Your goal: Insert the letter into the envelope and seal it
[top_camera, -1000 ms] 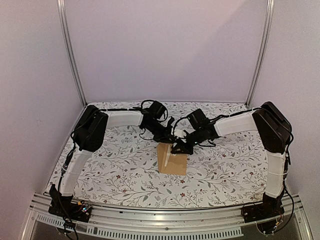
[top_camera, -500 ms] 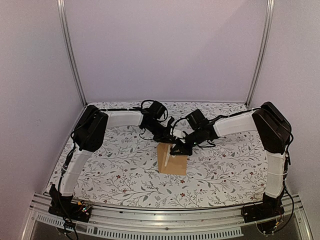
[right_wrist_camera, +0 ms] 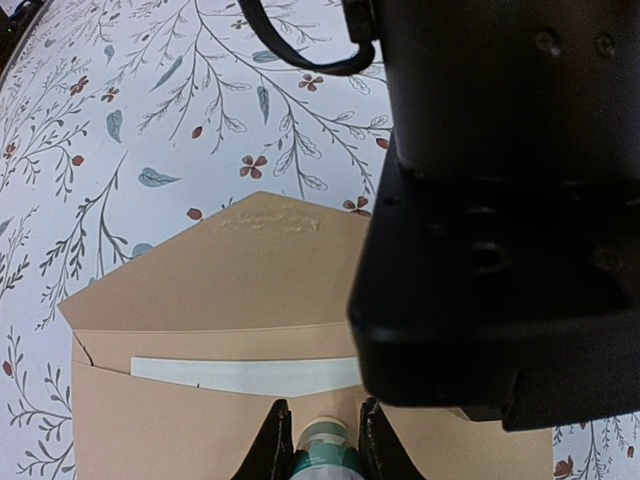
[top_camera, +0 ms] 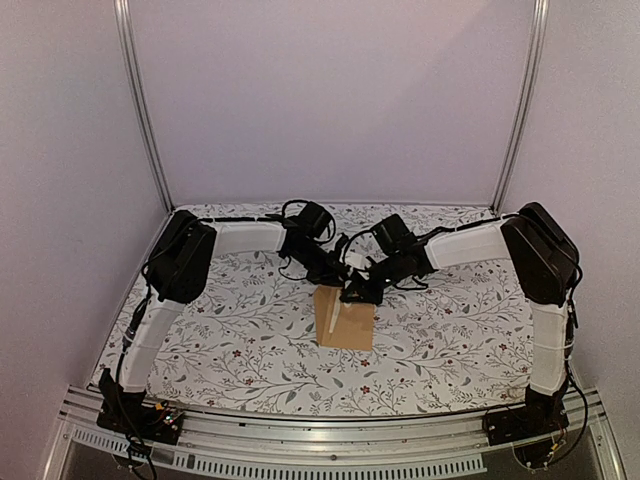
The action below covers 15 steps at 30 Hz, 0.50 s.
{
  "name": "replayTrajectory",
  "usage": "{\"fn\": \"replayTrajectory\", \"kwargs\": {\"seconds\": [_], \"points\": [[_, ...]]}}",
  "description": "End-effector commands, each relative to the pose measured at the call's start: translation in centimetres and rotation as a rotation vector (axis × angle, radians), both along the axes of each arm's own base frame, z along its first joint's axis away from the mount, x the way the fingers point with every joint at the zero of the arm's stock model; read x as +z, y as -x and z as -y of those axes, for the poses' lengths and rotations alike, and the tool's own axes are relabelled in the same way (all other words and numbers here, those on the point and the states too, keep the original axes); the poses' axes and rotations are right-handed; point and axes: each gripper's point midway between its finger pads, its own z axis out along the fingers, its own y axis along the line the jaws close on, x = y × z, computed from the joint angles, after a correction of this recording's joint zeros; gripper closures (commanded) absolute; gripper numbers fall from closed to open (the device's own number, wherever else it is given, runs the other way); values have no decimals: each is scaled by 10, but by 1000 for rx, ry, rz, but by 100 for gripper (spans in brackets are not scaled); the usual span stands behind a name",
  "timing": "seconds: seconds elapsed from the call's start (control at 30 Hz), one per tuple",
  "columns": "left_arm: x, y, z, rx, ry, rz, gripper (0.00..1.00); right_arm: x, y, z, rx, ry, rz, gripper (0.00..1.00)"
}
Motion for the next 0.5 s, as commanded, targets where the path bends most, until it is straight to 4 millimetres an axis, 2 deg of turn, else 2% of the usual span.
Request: {"fn": "replayTrajectory", "kwargs": {"seconds": [0.0, 0.27, 0.37, 0.47], "points": [[-34, 3, -19, 23, -72, -60, 100, -23, 15, 11, 13, 56, -89, 100], [-33, 2, -18, 21, -72, -52, 100, -32, 55, 12, 108, 84, -131, 100], [-34, 2, -19, 22, -75, -54, 100, -31, 58, 11, 110, 83, -136, 100], [-34, 2, -19, 20, -75, -52, 100, -28, 48, 11, 73, 93, -110, 100]]}}
